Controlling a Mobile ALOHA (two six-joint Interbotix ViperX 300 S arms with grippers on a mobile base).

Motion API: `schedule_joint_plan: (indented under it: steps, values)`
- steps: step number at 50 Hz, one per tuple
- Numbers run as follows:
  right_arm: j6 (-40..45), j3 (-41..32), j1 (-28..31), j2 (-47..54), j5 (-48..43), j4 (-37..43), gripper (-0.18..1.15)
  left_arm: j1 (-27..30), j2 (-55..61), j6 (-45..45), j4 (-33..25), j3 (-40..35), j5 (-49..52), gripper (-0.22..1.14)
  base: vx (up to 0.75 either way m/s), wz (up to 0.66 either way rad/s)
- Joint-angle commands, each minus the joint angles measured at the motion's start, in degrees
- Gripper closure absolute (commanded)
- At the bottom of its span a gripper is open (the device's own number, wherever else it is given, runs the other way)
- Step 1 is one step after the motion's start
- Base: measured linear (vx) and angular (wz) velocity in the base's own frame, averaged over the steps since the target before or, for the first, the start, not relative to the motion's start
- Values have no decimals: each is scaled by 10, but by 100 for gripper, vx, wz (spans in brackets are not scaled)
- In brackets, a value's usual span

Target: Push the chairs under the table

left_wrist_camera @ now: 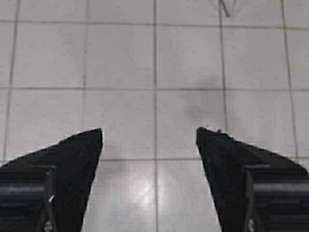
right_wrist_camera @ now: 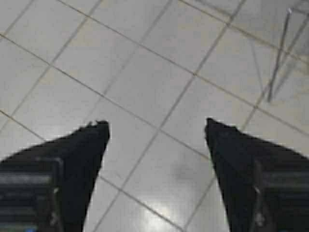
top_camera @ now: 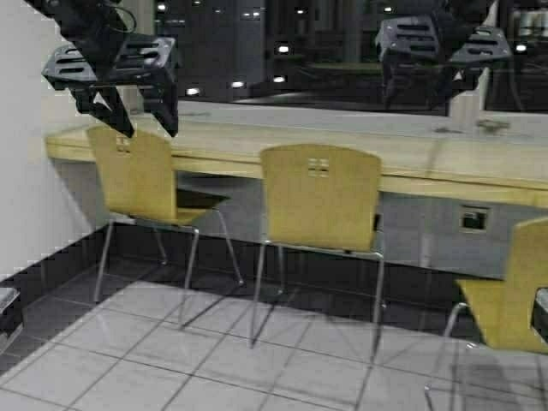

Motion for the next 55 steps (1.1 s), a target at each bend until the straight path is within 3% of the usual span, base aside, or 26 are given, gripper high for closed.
schedule_joint_plan:
  steps: [1,55]
  values:
    - [-1,-6,2,0,5,-4,3,2,-3,-2,-2,-15,-1,-2,-23,-21]
    - [22,-23,3,62,34,-13,3,0,1,-4,-2,-18,20,-2,-10,-36]
